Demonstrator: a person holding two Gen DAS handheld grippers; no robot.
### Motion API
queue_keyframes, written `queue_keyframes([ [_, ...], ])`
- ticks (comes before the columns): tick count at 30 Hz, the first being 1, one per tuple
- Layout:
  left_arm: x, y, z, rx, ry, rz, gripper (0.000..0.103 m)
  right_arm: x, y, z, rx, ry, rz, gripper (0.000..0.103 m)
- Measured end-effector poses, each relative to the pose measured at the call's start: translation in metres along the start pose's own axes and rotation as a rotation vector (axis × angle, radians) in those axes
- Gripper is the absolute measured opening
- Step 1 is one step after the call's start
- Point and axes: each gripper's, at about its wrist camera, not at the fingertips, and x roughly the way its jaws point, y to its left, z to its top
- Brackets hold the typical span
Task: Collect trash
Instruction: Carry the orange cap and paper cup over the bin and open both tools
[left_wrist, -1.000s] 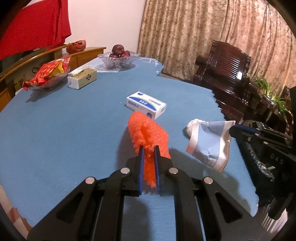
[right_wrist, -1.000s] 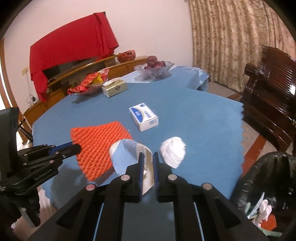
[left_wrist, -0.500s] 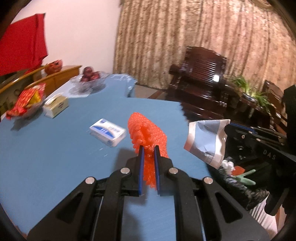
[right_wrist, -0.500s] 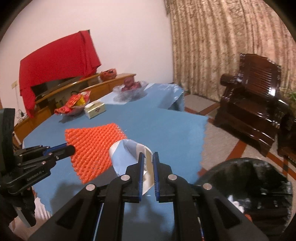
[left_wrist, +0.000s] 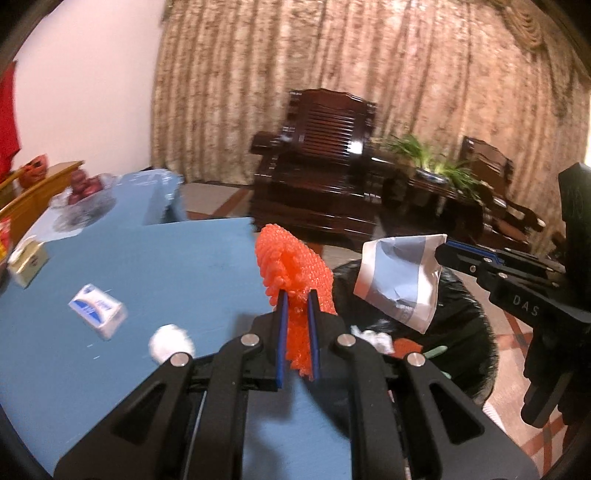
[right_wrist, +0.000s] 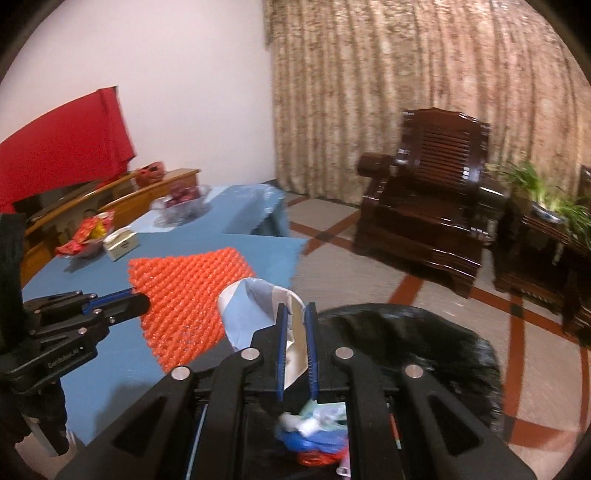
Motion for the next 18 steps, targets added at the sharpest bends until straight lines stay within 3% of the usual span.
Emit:
queue_keyframes([
  [7,0.044,-0.047,0.009,0.05,0.037,-0.096,0.009,-0.004,-0.047,-0.014,0.055,0.015,-0.1,0.01],
  [14,0.082,-0.076,0.003,0.088,0.095,-0.141,0.01,-0.001,-0.081,-0.032,0.091,0.051,-0.176,0.01],
  [17,0.092,-0.08,0.0,0.092,0.118,-0.152,0.018,0.003,-0.089,-0.039,0.092,0.07,-0.204,0.014],
  [18,0.094,-0.082,-0.002,0.09,0.126,-0.157,0.033,0.004,-0.091,-0.042,0.094,0.081,-0.211,0.02],
])
